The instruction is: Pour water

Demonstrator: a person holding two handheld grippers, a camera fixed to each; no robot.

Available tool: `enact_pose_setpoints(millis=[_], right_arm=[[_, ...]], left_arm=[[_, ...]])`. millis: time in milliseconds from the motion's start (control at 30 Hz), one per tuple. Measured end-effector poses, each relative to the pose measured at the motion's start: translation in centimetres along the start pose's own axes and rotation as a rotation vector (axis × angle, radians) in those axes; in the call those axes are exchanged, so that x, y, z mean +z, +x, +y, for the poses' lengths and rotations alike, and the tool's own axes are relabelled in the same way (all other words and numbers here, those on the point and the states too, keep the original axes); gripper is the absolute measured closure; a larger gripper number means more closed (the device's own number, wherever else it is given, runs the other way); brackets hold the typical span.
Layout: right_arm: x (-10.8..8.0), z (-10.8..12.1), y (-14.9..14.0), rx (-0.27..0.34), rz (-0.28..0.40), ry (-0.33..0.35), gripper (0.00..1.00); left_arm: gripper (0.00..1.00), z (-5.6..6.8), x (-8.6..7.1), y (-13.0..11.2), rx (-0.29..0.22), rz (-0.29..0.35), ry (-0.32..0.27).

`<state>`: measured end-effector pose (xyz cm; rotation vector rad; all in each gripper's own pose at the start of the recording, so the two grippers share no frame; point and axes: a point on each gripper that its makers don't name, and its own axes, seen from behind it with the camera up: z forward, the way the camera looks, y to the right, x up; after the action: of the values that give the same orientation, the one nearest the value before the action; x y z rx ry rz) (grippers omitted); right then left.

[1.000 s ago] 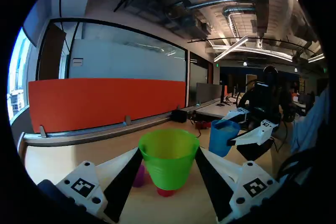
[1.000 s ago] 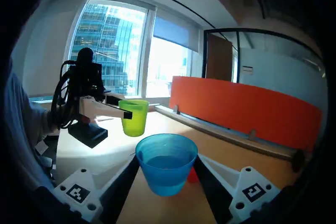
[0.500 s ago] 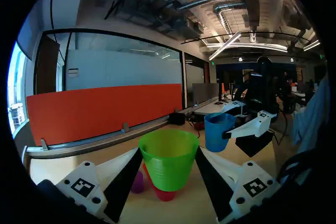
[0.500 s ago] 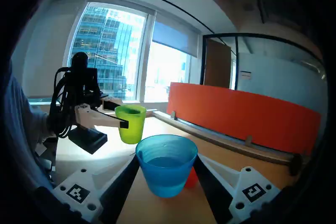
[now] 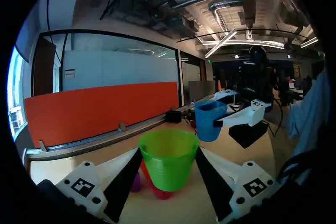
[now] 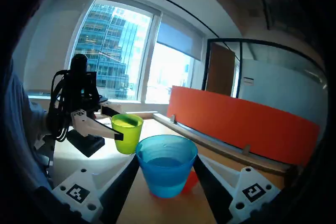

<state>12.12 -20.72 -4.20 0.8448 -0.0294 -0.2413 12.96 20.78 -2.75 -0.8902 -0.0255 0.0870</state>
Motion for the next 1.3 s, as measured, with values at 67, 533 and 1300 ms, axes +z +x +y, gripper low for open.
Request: enact_pose_setpoints(millis=[67,533,1300], right_arm=[[0.2,0.3,0.3,-0.022,-0.001,0.001,0.1],[1.9,1.5,2.4,-0.212,-0.016,0.012,0.1],[4.7,2.3,6.4,-0.537,-0.027,0.011,0.1]], left_arm=[[0.13,0.1,0.0,-0.2,0.0,-0.003,-0.002],[0.14,0.7,0.1,-1.3,-0.01,-0.017,-0.012],[0.14,2.3,0.6,-1.5,-0.006,-0.018,-0.043]])
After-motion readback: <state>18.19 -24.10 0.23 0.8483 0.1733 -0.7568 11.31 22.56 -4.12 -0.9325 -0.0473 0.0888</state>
